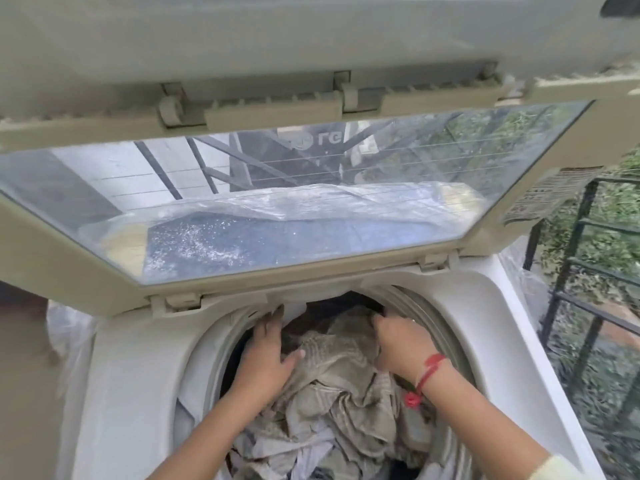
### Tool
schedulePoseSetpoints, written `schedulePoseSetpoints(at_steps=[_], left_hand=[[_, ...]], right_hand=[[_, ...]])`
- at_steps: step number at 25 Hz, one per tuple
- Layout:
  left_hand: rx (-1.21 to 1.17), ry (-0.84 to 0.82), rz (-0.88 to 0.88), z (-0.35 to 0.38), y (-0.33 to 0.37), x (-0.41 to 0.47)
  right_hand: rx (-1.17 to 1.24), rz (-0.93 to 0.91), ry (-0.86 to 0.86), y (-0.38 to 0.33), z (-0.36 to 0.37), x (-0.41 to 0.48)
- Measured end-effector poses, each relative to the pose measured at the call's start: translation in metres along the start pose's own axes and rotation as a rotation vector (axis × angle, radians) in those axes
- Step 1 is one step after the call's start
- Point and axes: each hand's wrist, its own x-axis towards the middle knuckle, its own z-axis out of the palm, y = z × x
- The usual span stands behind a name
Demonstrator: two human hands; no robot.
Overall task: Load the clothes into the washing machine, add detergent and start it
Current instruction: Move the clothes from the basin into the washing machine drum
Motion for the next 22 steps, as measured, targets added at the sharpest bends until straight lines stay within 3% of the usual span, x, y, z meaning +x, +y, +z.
schedulePoseSetpoints(at_steps=[1,2,4,6,8,10,11,12,13,16,18,19,20,22], left_hand=[[0.015,0.093,0.038,0.009,0.008,-0.002],[0.048,0.072,0.029,0.024,0.012,-0.002],[0.126,-0.16,-0.107,0.067,0.011,0.004],[0.196,-0.39,-0.3,0.101,0.003,0.009],[0.284,-0.48,-0.427,0.119,-0.01,0.014],[0.29,-0.498,-0.475,0.13,-0.019,0.023],[0.265,-0.496,-0.492,0.134,-0.024,0.029],[0.238,-0.477,-0.499,0.135,-0.027,0.033],[0.212,-0.447,-0.508,0.136,-0.031,0.037],[0.144,-0.38,-0.473,0.146,-0.029,0.042],[0.143,-0.358,-0.43,0.143,-0.022,0.048],[0.144,-0.375,-0.42,0.14,-0.02,0.052],[0.138,-0.397,-0.413,0.134,-0.02,0.055],[0.108,-0.408,-0.367,0.122,-0.019,0.052]], right_hand=[[0.076,0.012,0.012,-0.002,0.003,-0.005],[0.123,0.027,-0.073,-0.007,0.012,-0.012],[0.144,0.088,-0.271,-0.02,0.061,-0.009],[0.241,0.188,-0.258,-0.033,0.116,0.0],[0.23,0.205,-0.192,-0.04,0.152,0.013],[0.197,0.264,-0.168,-0.042,0.17,0.026],[0.245,0.265,-0.06,-0.04,0.174,0.033],[0.291,0.171,0.033,-0.037,0.185,0.038],[0.274,0.062,-0.035,-0.031,0.197,0.042],[0.259,0.028,0.057,-0.004,0.241,0.064],[0.266,-0.051,-0.094,-0.003,0.22,0.07],[0.234,-0.012,-0.136,-0.004,0.202,0.079],[0.202,0.141,-0.157,-0.011,0.184,0.079],[0.165,0.197,-0.19,-0.01,0.164,0.07]])
